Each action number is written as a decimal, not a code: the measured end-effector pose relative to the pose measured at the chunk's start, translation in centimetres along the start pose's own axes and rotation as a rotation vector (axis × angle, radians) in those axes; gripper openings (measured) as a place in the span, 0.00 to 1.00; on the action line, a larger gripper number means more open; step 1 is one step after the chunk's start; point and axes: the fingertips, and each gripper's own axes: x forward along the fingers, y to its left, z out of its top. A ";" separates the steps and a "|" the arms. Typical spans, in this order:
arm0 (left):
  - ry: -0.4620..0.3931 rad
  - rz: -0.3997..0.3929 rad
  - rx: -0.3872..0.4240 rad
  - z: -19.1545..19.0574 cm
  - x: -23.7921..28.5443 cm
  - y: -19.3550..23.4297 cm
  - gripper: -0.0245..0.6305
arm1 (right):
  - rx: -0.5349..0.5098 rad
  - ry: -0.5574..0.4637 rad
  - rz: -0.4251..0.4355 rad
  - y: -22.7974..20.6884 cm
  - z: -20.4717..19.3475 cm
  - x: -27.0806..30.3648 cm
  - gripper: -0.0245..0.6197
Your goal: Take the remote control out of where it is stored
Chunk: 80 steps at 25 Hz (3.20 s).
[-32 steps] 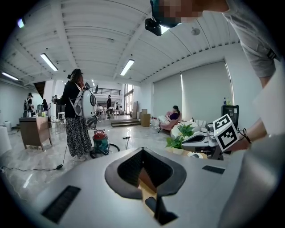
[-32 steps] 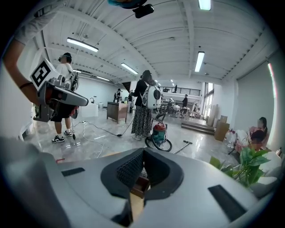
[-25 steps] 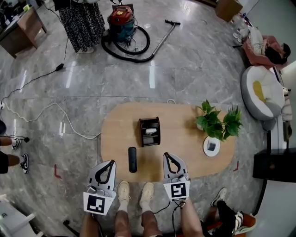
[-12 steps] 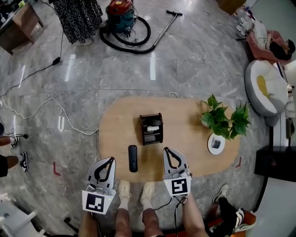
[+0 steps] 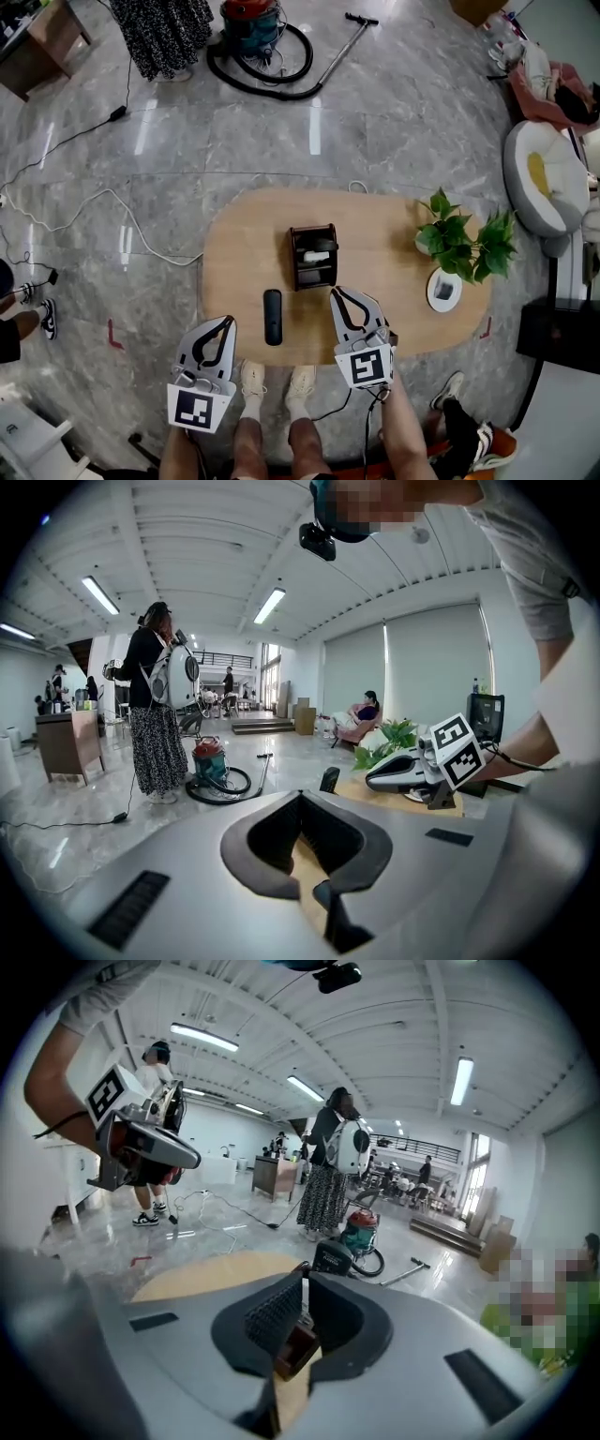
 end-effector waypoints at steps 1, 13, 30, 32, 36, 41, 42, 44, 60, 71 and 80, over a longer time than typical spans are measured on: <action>0.002 0.002 0.001 -0.1 -0.1 0.1 0.04 | -0.033 0.009 0.013 -0.1 0.1 0.3 0.05; 0.003 0.018 -0.010 -0.7 -1.1 0.9 0.04 | -0.458 0.170 0.162 0.8 -1.9 5.0 0.15; 0.009 0.049 -0.010 -1.0 -2.3 3.3 0.04 | -0.592 0.317 0.232 0.1 -3.9 9.0 0.25; 0.005 0.052 -0.011 -1.0 -2.4 3.5 0.04 | -0.598 0.322 0.235 0.0 -4.1 9.3 0.25; 0.000 0.060 -0.014 -1.2 -2.5 3.8 0.04 | -0.612 0.334 0.242 0.1 -4.5 9.7 0.25; 0.007 0.065 -0.018 -1.3 -2.8 4.1 0.04 | -0.599 0.345 0.264 0.4 -4.6 10.1 0.25; 0.007 0.065 -0.016 -1.3 -2.8 4.1 0.04 | -0.592 0.345 0.270 0.5 -4.6 10.2 0.25; 0.009 0.066 -0.017 -1.4 -2.8 4.1 0.04 | -0.582 0.346 0.278 0.5 -4.6 10.2 0.25; 0.008 0.064 -0.015 -1.4 -3.4 3.3 0.04 | -0.677 0.397 0.305 0.8 -5.1 9.2 0.22; -0.009 0.066 -0.009 -0.3 -4.0 2.7 0.04 | -0.688 0.380 0.269 -0.1 -3.5 7.9 0.20; -0.010 0.058 0.004 0.3 -4.5 1.6 0.04 | -0.696 0.361 0.242 -0.8 -2.1 5.9 0.20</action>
